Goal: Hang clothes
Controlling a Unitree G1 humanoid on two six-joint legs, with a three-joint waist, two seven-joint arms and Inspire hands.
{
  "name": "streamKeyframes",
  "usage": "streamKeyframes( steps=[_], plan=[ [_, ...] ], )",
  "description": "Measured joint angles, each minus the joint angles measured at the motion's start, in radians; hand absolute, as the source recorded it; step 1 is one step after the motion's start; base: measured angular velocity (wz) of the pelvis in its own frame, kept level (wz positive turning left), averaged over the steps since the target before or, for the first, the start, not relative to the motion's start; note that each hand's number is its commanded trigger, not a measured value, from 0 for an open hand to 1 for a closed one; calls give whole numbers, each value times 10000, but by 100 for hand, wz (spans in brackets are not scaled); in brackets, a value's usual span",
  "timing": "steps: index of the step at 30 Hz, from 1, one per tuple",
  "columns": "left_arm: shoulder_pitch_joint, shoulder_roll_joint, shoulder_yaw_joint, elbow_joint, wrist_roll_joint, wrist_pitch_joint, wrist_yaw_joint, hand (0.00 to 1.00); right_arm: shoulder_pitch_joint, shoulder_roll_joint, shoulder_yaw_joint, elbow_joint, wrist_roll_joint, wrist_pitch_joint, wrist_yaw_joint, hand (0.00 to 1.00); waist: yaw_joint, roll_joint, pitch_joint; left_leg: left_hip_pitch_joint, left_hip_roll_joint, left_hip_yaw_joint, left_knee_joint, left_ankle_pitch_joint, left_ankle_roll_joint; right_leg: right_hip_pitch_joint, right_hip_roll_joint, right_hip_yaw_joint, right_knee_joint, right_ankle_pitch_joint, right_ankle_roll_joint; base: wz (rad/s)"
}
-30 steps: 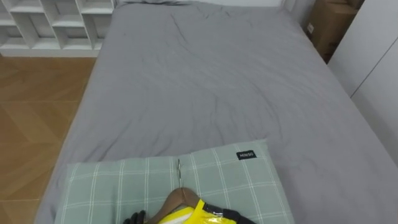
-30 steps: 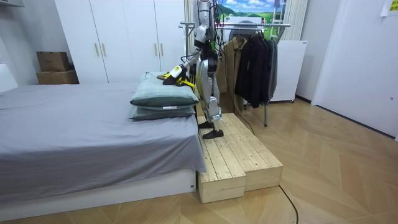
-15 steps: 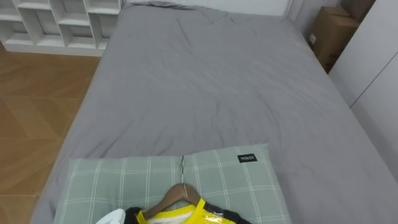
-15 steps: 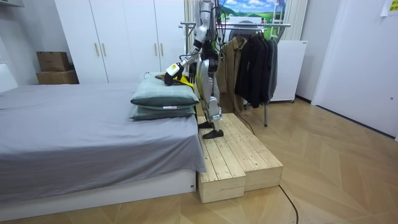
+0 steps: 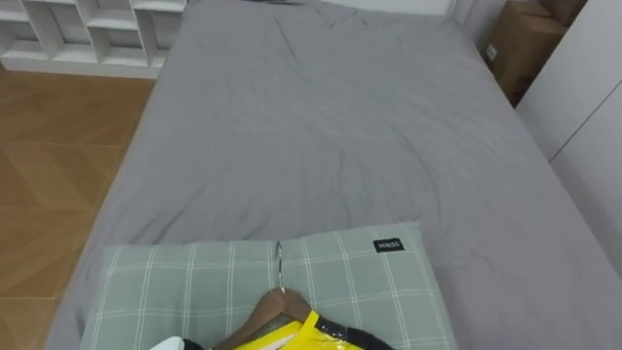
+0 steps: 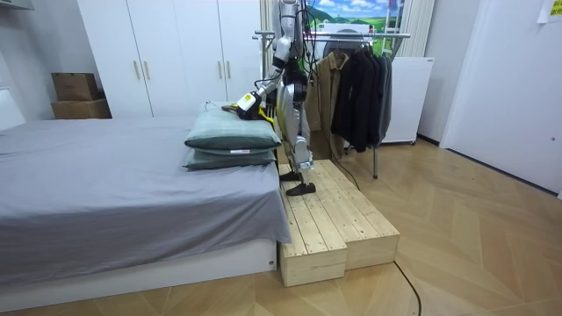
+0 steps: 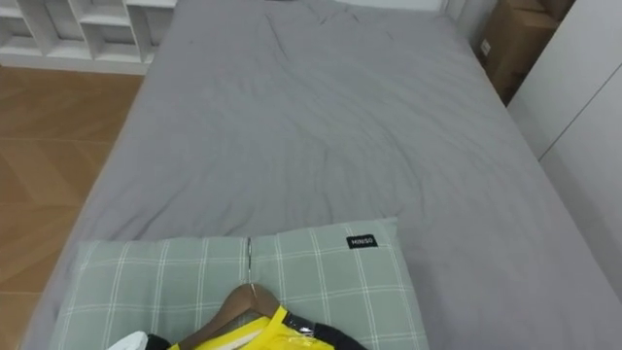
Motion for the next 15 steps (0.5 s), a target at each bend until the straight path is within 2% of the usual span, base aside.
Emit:
streamKeyframes(
  steps=[15],
  plan=[
    [163, -118, 79, 15, -2, -20, 5, 100, 0, -1, -3, 9, -343, -73, 16, 0, 23, 217, -52, 14, 3, 1, -5, 1, 0, -1, -1, 5, 15, 1, 0, 0]
  ],
)
